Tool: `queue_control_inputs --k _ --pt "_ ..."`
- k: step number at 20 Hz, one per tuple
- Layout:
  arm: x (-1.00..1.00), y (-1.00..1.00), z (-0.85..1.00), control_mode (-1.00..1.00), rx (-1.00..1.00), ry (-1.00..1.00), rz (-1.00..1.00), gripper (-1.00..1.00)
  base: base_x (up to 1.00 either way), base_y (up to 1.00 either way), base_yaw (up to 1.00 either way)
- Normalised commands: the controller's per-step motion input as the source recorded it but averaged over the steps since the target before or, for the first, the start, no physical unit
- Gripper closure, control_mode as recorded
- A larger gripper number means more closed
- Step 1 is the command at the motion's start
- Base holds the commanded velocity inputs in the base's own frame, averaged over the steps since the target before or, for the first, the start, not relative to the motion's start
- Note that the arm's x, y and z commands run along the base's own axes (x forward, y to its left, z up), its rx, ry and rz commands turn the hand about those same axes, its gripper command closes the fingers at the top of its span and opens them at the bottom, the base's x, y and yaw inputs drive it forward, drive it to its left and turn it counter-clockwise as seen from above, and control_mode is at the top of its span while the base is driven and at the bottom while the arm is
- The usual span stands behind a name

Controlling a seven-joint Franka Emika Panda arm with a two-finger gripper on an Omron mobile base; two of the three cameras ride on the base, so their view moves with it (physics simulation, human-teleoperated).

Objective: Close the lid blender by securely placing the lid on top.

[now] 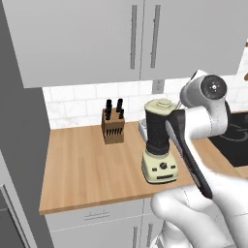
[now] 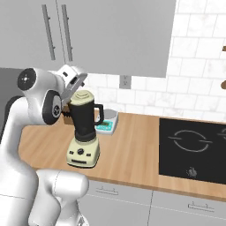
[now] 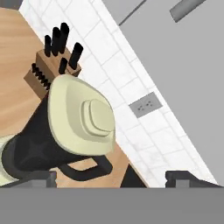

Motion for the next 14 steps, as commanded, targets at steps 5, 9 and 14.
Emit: queue_control_inputs --k 5,9,14 --pt "-0.32 -0.45 0.03 -1.0 0.11 -0.01 0.0 -1.0 0.0 0.0 0.0" --pt "-0.36 -0.44 0.01 -1.0 0.08 -0.03 0.0 -1.0 0.0 0.0 0.0" --pt "-0.35 -0.42 0.0 -1.0 0.07 -0.03 0.0 -1.0 0.0 0.0 0.0"
